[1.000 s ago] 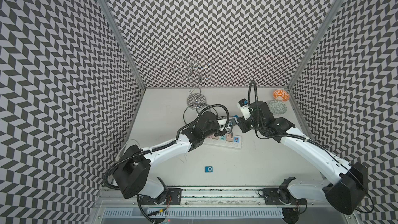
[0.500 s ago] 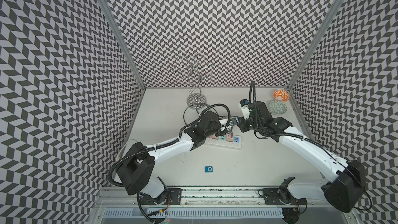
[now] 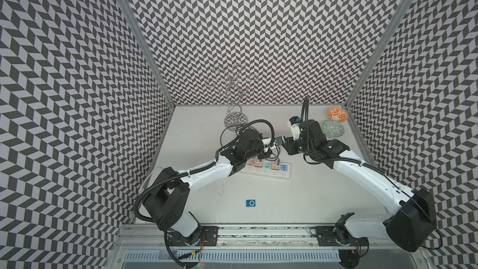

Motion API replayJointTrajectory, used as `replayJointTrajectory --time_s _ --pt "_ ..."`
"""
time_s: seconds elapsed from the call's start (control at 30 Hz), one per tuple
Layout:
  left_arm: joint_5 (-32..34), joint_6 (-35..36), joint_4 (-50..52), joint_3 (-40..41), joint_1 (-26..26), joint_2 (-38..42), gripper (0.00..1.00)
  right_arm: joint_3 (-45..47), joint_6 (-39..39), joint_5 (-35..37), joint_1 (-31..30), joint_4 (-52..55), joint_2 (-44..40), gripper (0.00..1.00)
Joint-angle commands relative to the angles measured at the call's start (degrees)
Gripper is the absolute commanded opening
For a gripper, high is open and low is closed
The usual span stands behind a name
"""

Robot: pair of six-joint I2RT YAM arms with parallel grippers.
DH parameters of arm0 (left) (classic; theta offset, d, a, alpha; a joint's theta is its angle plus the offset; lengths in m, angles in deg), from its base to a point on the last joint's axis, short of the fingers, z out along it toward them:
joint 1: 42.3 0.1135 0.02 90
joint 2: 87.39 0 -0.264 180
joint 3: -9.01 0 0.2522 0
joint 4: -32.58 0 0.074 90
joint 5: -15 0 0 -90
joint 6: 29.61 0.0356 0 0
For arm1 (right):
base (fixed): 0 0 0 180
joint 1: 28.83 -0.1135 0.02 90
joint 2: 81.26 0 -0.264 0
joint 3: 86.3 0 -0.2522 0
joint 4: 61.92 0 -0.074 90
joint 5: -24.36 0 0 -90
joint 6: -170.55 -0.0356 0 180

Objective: Charge mp3
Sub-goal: Insert the charging cable into the MP3 player, then place the MP3 player at the center of the board.

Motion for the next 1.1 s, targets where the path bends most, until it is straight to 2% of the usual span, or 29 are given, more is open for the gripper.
replayJointTrajectory --time_s 0.0,0.03,0.23,0.4,0.67,0.87,1.07 --pt "-1.44 -1.14 -5.41 -2.46 1.92 0.68 0.29 -4.1 -0.94 -1.05 2.4 -3.57 3.67 0.14" --pt "-1.18 -1.55 -6.05 -2.3 2.43 1.21 0.36 -4.98 -1.8 -1.15 3.78 -3.57 4.97 0.14" --pt "0.07 -4.21 -9.68 -0.73 5.24 4.99 0.59 -9.68 -4.37 -1.66 9.0 -7.34 12.06 0.14" --pt "-0.5 -9.74 -10.08 0.34 9.18 9.36 0.66 -11.69 -4.63 1.71 14.02 -13.15 18.88 0.14" --pt "-0.07 -20.8 0.9 4.71 18.82 15.26 0.67 -17.2 -1.48 1.91 21.49 -13.86 31.58 0.15" --pt "0.23 -24.65 5.64 10.25 23.68 18.27 0.67 -19.3 0.41 3.92 22.54 -13.46 38.29 0.17" --pt "-1.56 -28.82 11.06 11.36 26.43 15.56 0.67 -20.38 0.37 5.57 22.69 -11.59 41.82 0.19"
